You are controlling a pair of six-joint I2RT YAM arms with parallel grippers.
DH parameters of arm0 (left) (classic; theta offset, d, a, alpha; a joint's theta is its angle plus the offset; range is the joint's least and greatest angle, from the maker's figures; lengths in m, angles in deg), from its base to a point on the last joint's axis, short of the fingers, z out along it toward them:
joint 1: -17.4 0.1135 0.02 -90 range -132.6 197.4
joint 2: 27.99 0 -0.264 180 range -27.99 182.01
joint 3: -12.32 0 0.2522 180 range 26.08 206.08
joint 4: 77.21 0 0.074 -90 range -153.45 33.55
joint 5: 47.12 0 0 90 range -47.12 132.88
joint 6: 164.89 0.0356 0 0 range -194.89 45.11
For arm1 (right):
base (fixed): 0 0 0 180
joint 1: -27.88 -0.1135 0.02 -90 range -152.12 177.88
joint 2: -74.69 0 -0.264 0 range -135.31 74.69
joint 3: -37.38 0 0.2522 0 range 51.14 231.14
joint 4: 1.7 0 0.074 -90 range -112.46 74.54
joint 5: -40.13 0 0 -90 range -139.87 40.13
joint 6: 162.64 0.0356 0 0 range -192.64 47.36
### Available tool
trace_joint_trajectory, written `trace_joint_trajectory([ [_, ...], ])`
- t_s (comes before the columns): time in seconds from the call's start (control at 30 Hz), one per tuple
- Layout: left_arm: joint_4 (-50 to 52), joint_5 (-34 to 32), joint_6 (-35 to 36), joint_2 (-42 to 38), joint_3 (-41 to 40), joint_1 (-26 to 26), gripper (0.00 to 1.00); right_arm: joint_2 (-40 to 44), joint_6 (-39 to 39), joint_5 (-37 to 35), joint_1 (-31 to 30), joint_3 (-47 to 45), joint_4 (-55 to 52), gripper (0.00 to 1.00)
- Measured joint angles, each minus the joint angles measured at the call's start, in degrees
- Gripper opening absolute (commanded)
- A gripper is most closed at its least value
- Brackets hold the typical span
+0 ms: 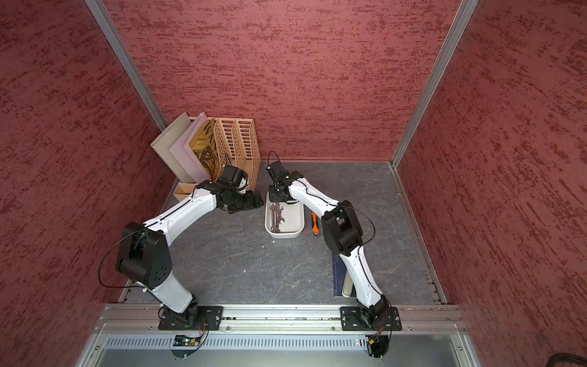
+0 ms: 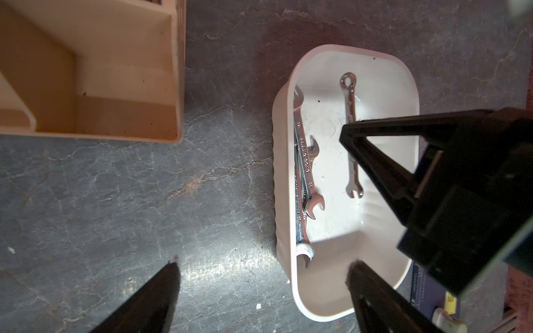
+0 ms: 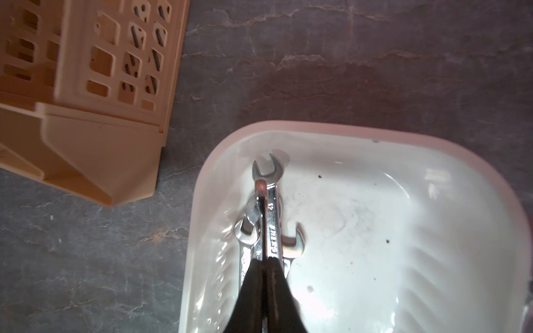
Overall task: Take out the wrench from the storage box
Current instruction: Pick up the wrench from the storage box, then place the wrench at the center of the board.
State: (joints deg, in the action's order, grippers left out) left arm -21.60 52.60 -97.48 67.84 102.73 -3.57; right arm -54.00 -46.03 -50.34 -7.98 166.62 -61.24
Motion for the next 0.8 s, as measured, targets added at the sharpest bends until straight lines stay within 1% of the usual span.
trace_joint_trajectory([
  [0.13, -1.38, -1.05, 0.52, -2.40, -1.33, -1.31, 1.00, 7.41, -1.05, -0.20, 0.44, -7.52, 1.79, 0.00],
  [0.23, -1.81, -1.88, 0.92, -4.46, -1.11, -2.84, 1.00, 14.19, -2.27, -0.85, 1.70, -15.37, 3.13, 0.00],
  [0.33, -1.97, -2.34, 1.05, -4.20, 0.15, -3.93, 1.00, 21.49, -3.50, -1.51, 4.87, -24.52, 4.37, 0.00],
  [0.43, -2.03, -2.78, 1.05, -3.23, 0.70, -4.87, 1.00, 26.58, -4.59, -1.88, 8.76, -32.37, 5.27, 0.00],
  [0.57, -2.25, -2.32, 1.07, -2.16, 1.40, -6.10, 1.00, 27.78, -5.95, -1.44, 13.18, -39.08, 6.21, 0.00],
  [0.67, -2.54, -1.42, 1.27, -0.81, 3.13, -6.58, 1.00, 25.86, -6.80, 0.37, 15.23, -42.73, 8.28, 0.00],
  [0.8, -3.63, -0.22, 1.44, 0.81, 4.66, -6.58, 1.00, 21.99, -7.54, 2.99, 16.37, -44.44, 10.86, 0.00],
])
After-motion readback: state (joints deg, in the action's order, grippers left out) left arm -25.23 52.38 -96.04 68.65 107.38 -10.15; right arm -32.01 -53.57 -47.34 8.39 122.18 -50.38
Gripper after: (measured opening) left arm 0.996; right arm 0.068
